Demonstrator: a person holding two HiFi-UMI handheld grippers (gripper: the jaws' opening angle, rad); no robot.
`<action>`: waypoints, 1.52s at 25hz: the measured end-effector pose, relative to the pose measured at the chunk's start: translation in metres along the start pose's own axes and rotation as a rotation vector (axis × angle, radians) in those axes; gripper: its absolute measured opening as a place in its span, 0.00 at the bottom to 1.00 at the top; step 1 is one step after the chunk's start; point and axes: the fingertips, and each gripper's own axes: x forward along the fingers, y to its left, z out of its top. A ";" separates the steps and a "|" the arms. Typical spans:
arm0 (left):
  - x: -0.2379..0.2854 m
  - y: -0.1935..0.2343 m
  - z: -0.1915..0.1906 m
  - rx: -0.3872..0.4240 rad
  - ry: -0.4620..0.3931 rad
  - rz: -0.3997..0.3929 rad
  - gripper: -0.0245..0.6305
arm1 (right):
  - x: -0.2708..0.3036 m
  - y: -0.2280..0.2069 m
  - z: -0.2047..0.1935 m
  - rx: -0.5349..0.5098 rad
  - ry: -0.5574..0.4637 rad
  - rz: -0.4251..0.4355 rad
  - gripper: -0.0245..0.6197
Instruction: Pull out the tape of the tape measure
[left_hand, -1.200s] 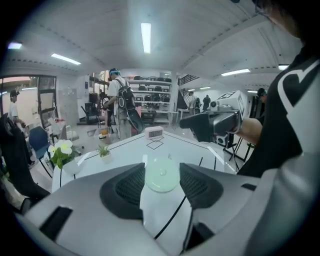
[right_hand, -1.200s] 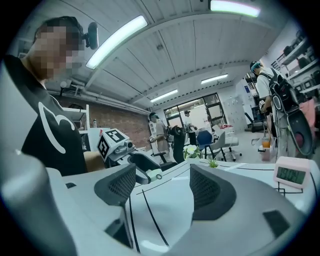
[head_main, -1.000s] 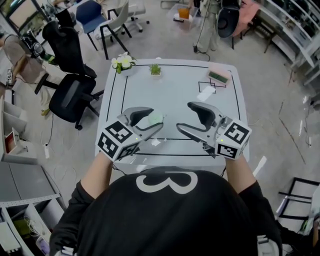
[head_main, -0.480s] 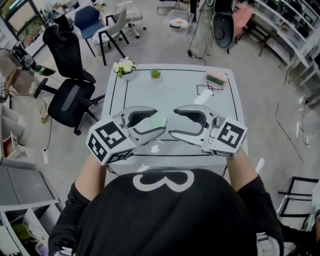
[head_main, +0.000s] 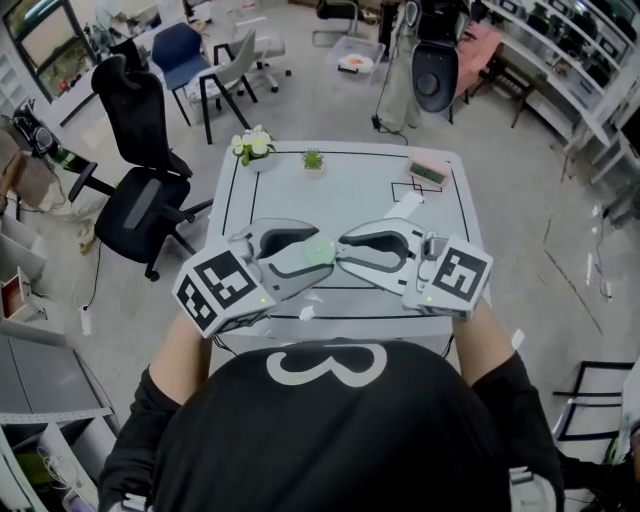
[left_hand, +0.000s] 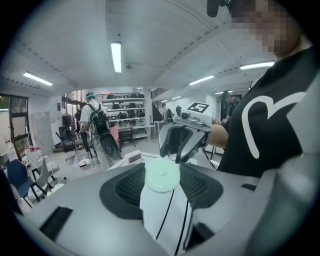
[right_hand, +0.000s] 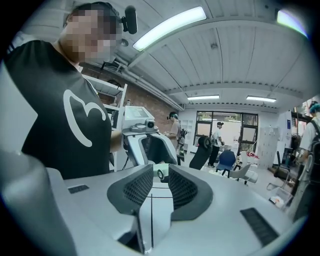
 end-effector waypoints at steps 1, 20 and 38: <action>-0.001 0.000 0.001 0.002 -0.004 -0.001 0.37 | 0.000 0.001 0.000 -0.007 0.006 -0.001 0.19; 0.001 0.001 -0.001 -0.035 -0.018 0.008 0.37 | 0.001 0.003 -0.006 -0.029 0.022 -0.037 0.07; -0.005 0.015 -0.021 -0.102 -0.014 0.101 0.37 | -0.018 -0.009 -0.013 -0.004 0.025 -0.157 0.06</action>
